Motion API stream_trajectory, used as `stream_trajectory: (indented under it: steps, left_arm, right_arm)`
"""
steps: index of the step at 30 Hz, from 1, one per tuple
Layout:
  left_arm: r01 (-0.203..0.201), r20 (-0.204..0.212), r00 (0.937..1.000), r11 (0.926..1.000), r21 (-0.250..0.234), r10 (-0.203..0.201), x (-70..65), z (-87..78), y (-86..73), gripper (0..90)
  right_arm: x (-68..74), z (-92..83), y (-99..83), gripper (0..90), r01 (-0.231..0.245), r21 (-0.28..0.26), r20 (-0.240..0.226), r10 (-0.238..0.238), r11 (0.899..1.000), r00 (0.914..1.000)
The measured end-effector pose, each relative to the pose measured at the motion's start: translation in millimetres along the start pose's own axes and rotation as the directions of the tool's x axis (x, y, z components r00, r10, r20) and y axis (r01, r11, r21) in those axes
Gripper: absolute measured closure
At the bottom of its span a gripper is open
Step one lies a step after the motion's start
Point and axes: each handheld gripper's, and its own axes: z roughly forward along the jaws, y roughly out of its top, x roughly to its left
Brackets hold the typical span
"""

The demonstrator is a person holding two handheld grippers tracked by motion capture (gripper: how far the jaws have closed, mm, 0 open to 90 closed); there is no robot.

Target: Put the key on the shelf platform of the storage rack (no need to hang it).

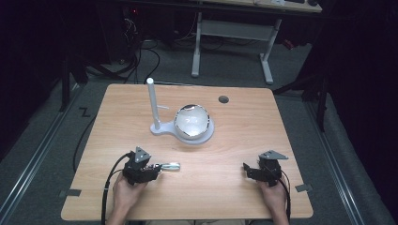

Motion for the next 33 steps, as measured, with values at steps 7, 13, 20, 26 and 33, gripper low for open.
stream_trajectory:
  steps: [7,13,20,26,33]
  left_arm:
    - [-0.012,0.009,0.9999,0.9999,0.010,0.012,-1.1,6.4,0.1,44.7]
    - [-0.017,0.023,0.9996,0.9996,0.022,0.017,-2.6,11.4,0.5,46.1]
    - [-0.026,0.034,0.9991,0.9994,0.025,0.025,-4.9,14.8,1.5,49.5]
    - [-0.023,0.036,0.9991,0.9991,0.035,0.021,-5.2,19.0,2.9,56.8]
    - [-0.013,0.034,0.9993,0.9994,0.033,0.012,-2.4,20.3,4.6,64.6]
  right_arm:
    - [0.0,0.0,0.0,23.0,0.000,0.000,0.000,0.000,1.000,1.0000]
    - [0.0,0.0,0.0,22.9,0.000,0.000,0.000,0.000,1.000,1.0000]
    - [0.0,0.0,0.0,23.0,0.000,0.000,0.000,0.000,1.000,1.0000]
    - [0.0,0.0,0.0,22.9,0.000,0.000,0.000,0.000,1.000,1.0000]
    - [0.0,-0.1,0.0,22.9,0.000,0.002,0.000,0.000,1.000,1.0000]
